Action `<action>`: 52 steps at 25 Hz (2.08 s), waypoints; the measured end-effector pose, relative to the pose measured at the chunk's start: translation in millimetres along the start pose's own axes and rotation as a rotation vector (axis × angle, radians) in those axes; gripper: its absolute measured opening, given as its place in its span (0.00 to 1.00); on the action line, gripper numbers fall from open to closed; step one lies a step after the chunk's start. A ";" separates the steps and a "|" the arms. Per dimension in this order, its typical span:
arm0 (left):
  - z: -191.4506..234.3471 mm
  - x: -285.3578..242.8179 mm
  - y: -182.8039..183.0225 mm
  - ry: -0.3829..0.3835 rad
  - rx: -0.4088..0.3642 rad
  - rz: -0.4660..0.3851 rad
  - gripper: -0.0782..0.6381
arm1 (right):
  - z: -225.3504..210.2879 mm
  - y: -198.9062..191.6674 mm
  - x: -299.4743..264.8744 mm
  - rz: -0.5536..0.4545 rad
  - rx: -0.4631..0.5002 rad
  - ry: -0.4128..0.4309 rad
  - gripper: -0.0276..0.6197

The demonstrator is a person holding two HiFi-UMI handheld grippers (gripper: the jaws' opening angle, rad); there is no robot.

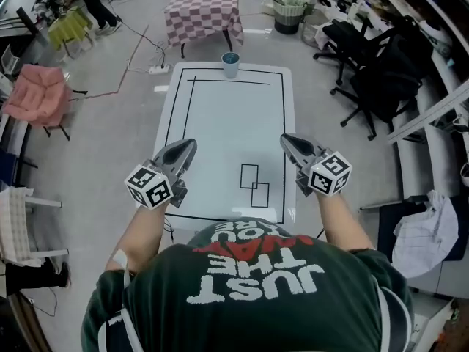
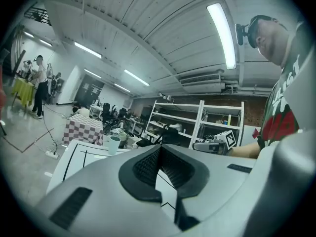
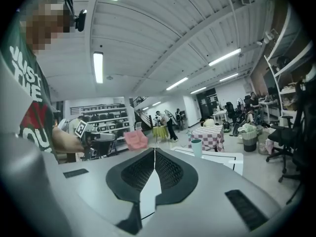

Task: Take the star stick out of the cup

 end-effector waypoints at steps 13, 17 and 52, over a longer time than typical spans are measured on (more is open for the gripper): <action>113.1 -43.8 -3.9 0.043 -0.010 -0.009 0.12 | -80.1 21.6 -159.3 0.067 0.179 -0.025 0.13; 158.1 -64.6 -17.5 0.060 0.029 -0.022 0.12 | -116.4 11.9 -220.0 0.090 0.186 -0.049 0.22; 296.7 -188.0 -111.0 -0.027 0.051 0.006 0.12 | -173.2 -24.7 -428.5 -0.026 0.442 -0.054 0.18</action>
Point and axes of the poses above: the fingertips, and each gripper's own axes: x backward along the fingers, z to its left, y out of its top, the point moved 7 cm from there along x, backward along the fingers, and after that the axes turned 9 degrees about -y, right-handed, at the moved point
